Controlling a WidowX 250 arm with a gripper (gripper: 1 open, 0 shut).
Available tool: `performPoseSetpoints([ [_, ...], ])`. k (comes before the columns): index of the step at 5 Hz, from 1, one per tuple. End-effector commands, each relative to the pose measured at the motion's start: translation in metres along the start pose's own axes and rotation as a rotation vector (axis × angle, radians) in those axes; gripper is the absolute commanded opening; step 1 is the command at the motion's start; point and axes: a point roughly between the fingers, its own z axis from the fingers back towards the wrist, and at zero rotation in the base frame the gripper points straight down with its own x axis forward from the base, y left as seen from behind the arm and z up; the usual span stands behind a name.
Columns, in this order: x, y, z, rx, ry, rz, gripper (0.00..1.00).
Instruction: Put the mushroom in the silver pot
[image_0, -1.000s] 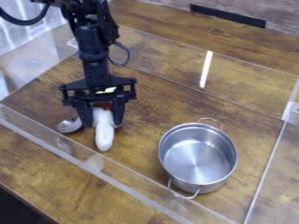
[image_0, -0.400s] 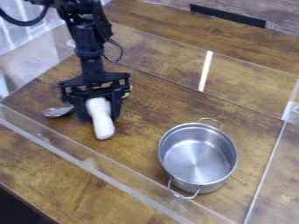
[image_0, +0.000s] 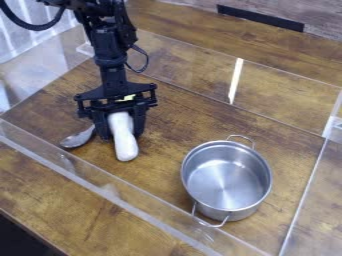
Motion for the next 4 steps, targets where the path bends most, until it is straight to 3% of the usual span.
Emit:
performPoseSetpoints([
  [1,-0.003,-0.009,0.01,-0.019,-0.024,-0.027,1.0],
  [4,-0.028,0.006,0.021,-0.019,-0.027,0.009,1.0],
])
